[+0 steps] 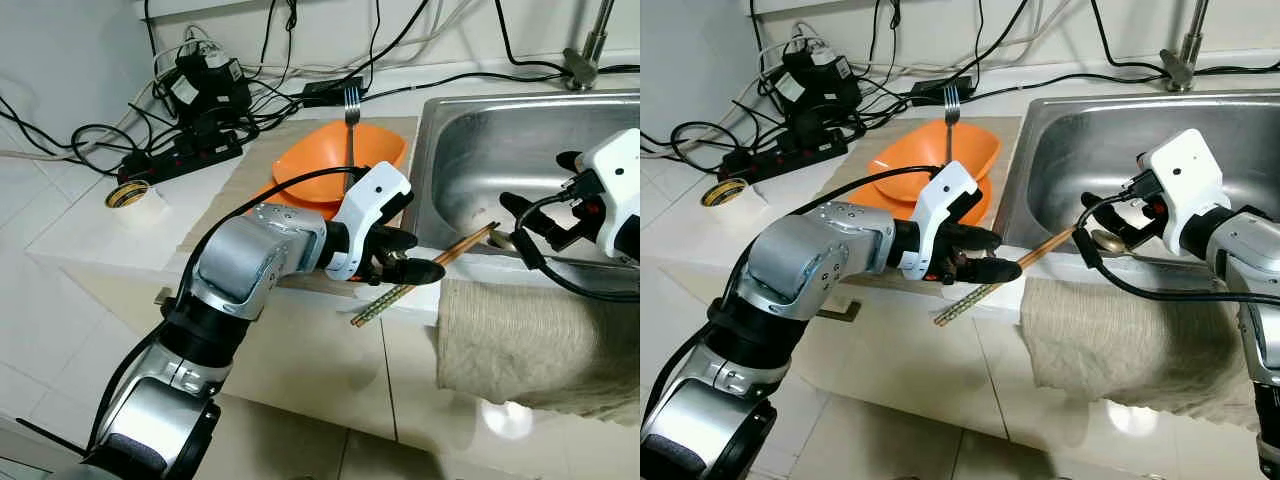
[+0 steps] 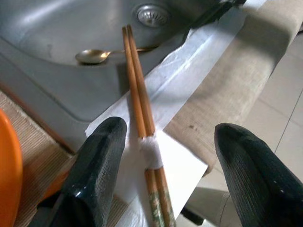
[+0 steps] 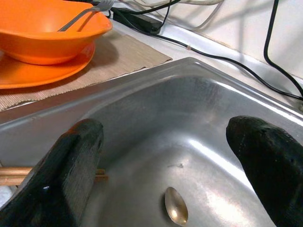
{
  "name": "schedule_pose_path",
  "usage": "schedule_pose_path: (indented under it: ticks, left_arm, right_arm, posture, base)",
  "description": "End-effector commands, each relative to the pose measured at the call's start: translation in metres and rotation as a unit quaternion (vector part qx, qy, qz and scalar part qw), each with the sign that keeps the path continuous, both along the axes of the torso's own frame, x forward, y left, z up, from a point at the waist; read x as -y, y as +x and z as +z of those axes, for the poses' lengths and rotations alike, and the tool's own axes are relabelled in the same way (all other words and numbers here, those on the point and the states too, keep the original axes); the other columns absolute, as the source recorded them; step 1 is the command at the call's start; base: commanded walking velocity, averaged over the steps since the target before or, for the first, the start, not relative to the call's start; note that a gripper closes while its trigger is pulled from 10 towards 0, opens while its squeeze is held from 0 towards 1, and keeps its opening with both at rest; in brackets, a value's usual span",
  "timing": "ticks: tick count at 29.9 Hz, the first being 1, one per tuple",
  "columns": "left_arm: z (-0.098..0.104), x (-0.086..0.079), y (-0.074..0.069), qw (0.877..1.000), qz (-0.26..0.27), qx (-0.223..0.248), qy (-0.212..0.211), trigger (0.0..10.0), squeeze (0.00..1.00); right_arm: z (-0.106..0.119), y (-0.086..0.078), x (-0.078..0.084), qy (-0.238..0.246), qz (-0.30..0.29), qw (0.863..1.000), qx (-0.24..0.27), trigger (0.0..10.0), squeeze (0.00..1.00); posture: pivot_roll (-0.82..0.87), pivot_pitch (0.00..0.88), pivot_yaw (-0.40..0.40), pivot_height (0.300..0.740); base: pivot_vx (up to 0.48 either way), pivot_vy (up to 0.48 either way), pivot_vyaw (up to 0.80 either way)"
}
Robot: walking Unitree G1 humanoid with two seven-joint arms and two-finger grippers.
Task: Kitchen organization
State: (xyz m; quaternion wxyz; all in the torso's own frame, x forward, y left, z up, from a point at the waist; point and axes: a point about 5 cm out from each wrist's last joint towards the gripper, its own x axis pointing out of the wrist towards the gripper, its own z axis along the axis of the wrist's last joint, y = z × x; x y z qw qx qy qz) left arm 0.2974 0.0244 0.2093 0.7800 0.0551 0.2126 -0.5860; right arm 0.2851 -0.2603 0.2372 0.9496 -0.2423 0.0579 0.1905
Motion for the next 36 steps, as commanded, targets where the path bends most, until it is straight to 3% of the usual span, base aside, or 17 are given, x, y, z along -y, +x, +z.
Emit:
schedule_pose_path:
  ticks: [1, 14, 27, 36]
  left_arm:
    - [-0.007, -0.008, 0.003, 1.0, 0.012, -0.002, 0.016, 10.0, 0.0]
    - [-0.024, -0.012, 0.008, 0.999, 0.022, -0.014, 0.044, 10.0, 0.0]
    - [-0.018, -0.006, -0.003, 0.999, -0.006, -0.004, 0.032, 10.0, 0.0]
    - [-0.031, -0.003, -0.008, 0.999, -0.012, -0.006, 0.049, 10.0, 0.0]
  right_arm:
    - [0.002, -0.001, -0.004, -0.004, 0.011, 1.0, 0.005, 10.0, 0.0]
    - [0.002, -0.001, -0.005, -0.002, 0.012, 1.0, 0.005, 10.0, 0.0]
    - [0.001, -0.002, -0.004, -0.002, 0.009, 1.0, 0.003, 10.0, 0.0]
    - [0.001, 0.001, -0.007, 0.0, 0.014, 1.0, 0.005, 10.0, 0.0]
  posture:
    - [-0.08, 0.0, 0.213, 0.74]
    - [-0.09, 0.0, 0.216, 0.74]
    - [-0.08, 0.0, 0.215, 0.74]
    - [-0.08, 0.0, 0.211, 0.74]
  base:
    - [0.0, 0.0, 0.0]
    - [0.0, 0.0, 0.0]
    - [0.0, 0.0, 0.0]
    - [0.0, 0.0, 0.0]
